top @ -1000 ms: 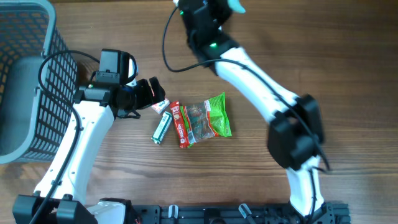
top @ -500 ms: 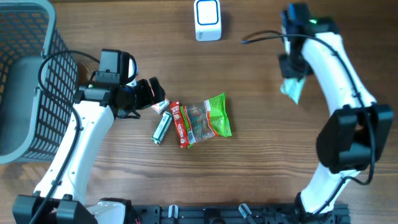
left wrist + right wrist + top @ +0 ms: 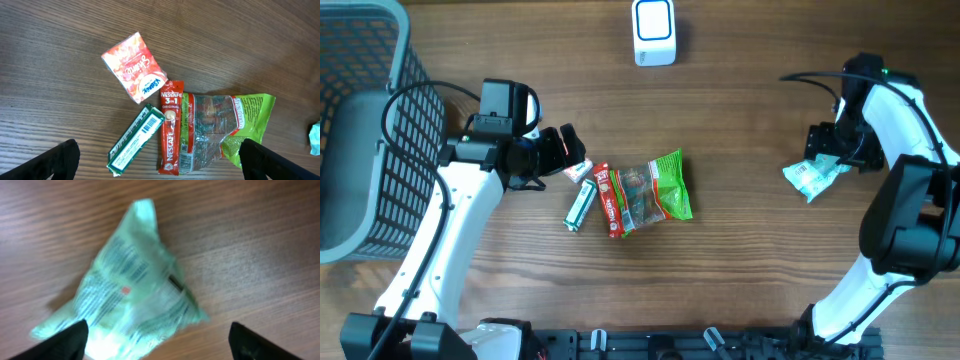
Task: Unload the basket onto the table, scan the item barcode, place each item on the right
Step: 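Drop the mint bag at the right side of the table, then grasp the bright green snack bag with the right gripper, then bring the left gripper to the green bag and grasp it alongside the right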
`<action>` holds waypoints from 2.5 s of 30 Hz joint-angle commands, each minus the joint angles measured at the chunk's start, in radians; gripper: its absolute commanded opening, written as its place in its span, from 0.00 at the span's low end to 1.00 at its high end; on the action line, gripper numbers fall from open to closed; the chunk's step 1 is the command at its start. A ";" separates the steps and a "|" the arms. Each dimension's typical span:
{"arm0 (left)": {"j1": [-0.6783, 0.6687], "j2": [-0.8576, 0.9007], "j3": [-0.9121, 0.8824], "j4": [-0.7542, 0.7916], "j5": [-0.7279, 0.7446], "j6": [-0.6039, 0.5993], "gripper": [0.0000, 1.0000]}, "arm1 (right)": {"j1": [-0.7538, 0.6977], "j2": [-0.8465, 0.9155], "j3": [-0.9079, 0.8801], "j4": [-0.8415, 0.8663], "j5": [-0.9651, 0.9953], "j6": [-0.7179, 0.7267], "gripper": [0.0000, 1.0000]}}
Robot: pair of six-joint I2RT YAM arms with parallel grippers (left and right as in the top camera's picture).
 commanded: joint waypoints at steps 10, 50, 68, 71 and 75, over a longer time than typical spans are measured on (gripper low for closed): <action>-0.002 0.002 0.006 0.002 0.008 0.011 1.00 | 0.398 -0.206 0.069 -0.016 -0.629 -0.078 1.00; -0.002 0.002 0.006 0.002 0.008 0.011 1.00 | 0.390 -0.432 -0.421 0.408 -0.472 -0.009 0.61; -0.003 0.002 0.006 0.103 0.107 -0.156 1.00 | 0.390 -0.432 -0.452 0.423 -0.404 -0.057 0.93; -0.003 0.002 0.006 0.109 0.110 -0.175 0.99 | 0.390 -0.432 -0.452 0.423 -0.405 -0.057 0.93; -0.063 0.022 -0.002 0.169 0.105 -0.177 0.04 | 0.390 -0.432 -0.452 0.435 -0.417 0.030 0.80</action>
